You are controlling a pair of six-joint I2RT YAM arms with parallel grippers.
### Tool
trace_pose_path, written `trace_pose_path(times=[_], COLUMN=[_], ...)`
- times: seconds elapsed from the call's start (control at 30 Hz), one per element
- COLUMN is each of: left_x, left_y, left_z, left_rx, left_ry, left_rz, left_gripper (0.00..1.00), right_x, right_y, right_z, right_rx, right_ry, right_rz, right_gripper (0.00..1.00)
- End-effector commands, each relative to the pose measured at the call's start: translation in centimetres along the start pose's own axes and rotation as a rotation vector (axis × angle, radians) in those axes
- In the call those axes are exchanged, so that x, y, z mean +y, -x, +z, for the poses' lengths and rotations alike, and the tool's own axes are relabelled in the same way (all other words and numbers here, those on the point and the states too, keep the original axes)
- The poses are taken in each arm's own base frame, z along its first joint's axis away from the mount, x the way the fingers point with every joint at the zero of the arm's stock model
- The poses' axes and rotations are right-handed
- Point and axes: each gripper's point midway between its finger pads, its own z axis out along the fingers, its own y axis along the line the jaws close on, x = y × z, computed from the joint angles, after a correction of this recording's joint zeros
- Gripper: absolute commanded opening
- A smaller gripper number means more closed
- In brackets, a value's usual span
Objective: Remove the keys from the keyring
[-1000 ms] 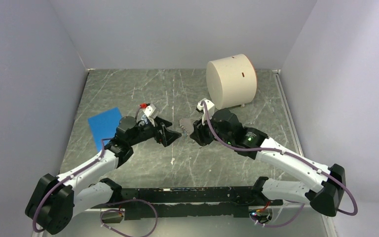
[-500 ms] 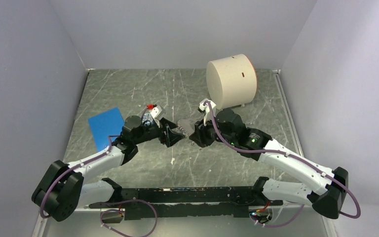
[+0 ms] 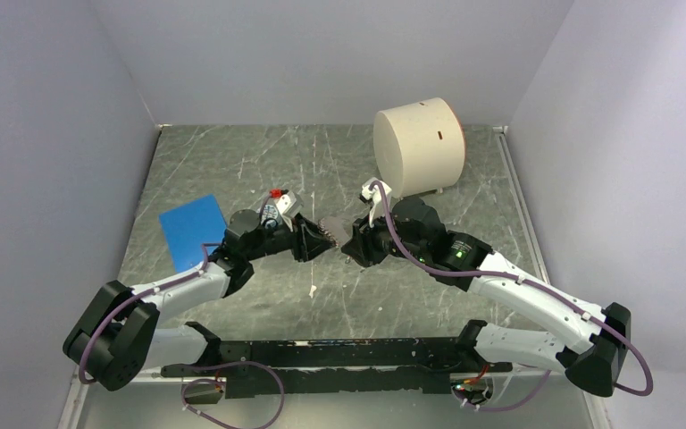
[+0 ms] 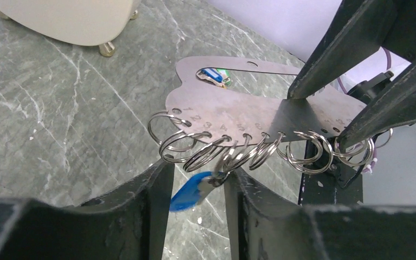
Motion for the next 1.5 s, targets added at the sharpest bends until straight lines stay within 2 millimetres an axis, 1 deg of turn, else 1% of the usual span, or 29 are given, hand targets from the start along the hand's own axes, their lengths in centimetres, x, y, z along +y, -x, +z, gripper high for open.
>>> trace_pose_path(times=[0.0,0.3,0.4,0.43,0.53,0.63,0.7,0.8,0.93,1.0,1.07,1.1,1.17,1.27,1.47], left_x=[-0.9,-0.3,-0.3,-0.3,-0.4,-0.7,-0.8,-0.6,-0.7,-0.5,0.0,0.1,0.2,0.7,2.1], left_y=[0.6,-0.3,-0.7,-0.9,-1.4,-1.9,-2.1,-2.2,-2.5,-2.9,-3.3,-3.8,-4.5,-5.1,-6.3], left_z=[-0.1,-0.8,-1.0,-1.1,-1.3,-1.8,-2.2,-2.8,-3.1,-2.9,-2.6,-2.6,-2.4,-2.1,-2.6], left_rx=[-0.028,-0.002,0.020,0.030,0.063,0.106,0.136,0.177,0.223,0.248,0.283,0.313,0.365,0.393,0.349], left_ry=[-0.031,0.030,0.042,0.048,0.061,0.077,0.101,0.151,0.187,0.225,0.284,0.305,0.341,0.394,0.533], left_rz=[0.026,-0.023,-0.052,-0.067,-0.114,-0.165,-0.193,-0.230,-0.309,-0.400,-0.514,-0.562,-0.647,-0.733,-0.862], left_gripper=[0.40,0.20,0.15,0.14,0.13,0.09,0.03,0.03,0.03,0.03,0.03,0.02,0.03,0.02,0.03], right_x=[0.9,-0.5,-1.0,-1.5,-2.5,-3.3,-4.0,-4.8,-5.1,-5.4,-5.6,-5.7,-5.9,-6.1,-6.3], right_y=[3.5,2.7,2.1,2.0,0.6,-0.8,-1.6,-2.9,-4.8,-6.2,-6.3,-6.7,-7.1,-7.5,-7.8], right_z=[-0.9,-0.8,-0.5,-0.4,0.4,1.3,1.9,2.8,4.4,5.1,5.9,6.1,6.5,6.9,6.5], right_rx=[-0.119,-0.108,-0.100,-0.099,-0.073,-0.054,-0.047,-0.036,-0.015,0.011,-0.011,-0.007,-0.007,-0.004,-0.005], right_ry=[0.021,-0.047,-0.064,-0.087,-0.122,-0.131,-0.136,-0.134,-0.102,-0.100,-0.094,-0.096,-0.094,-0.100,-0.102], right_rz=[-0.001,-0.008,-0.016,-0.019,-0.035,-0.049,-0.051,-0.049,-0.056,-0.059,-0.062,-0.060,-0.061,-0.068,-0.088], right_gripper=[0.16,0.16,0.16,0.16,0.16,0.16,0.16,0.16,0.17,0.18,0.19,0.20,0.23,0.28,0.47])
